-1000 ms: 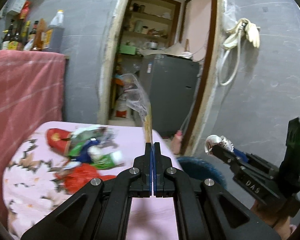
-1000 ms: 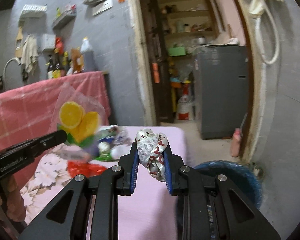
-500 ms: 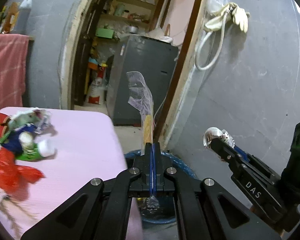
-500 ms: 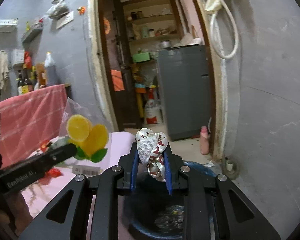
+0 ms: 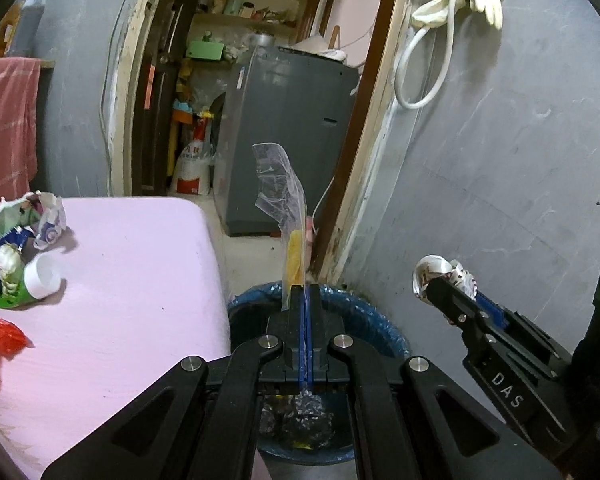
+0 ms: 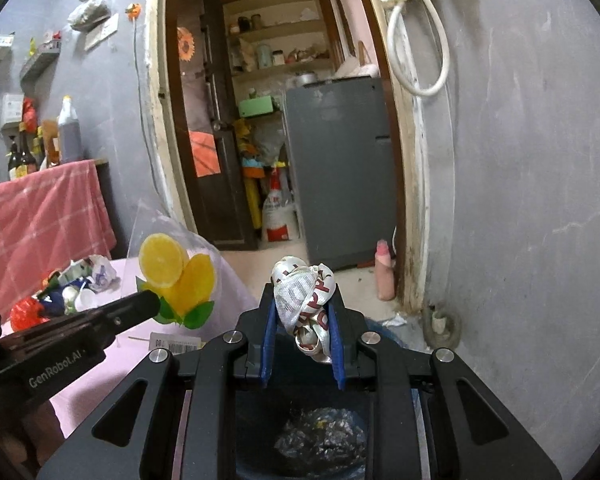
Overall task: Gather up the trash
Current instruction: 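Carry both items over the blue bin and open both tools to drop them, then move both tools back over the table toward the remaining trash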
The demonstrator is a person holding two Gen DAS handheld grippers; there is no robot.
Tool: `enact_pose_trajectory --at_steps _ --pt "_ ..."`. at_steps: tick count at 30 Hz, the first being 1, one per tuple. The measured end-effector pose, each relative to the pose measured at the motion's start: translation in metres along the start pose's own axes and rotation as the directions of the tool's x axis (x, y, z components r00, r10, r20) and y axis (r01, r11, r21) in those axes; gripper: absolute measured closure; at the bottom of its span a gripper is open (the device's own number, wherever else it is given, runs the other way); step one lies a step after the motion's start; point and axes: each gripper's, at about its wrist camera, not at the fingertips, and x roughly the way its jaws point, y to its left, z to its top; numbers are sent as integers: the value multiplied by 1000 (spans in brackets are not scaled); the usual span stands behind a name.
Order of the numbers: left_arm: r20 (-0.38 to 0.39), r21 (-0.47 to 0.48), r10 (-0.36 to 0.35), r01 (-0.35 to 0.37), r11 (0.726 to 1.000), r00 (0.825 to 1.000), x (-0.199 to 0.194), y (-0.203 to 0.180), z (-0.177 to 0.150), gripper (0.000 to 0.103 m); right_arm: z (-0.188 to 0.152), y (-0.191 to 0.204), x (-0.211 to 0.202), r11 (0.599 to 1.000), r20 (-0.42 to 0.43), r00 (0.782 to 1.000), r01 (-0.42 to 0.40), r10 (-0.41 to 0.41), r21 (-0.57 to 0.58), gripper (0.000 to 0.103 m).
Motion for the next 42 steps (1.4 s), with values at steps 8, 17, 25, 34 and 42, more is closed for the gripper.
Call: enact_pose_trajectory --at_steps 8,17,25,34,42 --pt "-82 -10 4 -5 1000 997 22 4 -9 103 -8 -11 14 999 -53 999 3 0 49 80" --pt "-121 -30 1 -5 1000 993 30 5 -12 101 -10 -14 23 998 -81 997 5 0 66 73" --pt "-108 -66 -8 1 998 994 23 10 -9 86 -7 -16 23 997 -76 997 8 -2 74 68" --pt "-14 -83 34 -35 996 999 -6 17 9 68 8 -7 7 998 -7 1000 23 -23 57 48" --pt "100 -80 126 -119 990 987 -49 32 27 29 27 8 -14 999 75 997 17 -21 48 25"
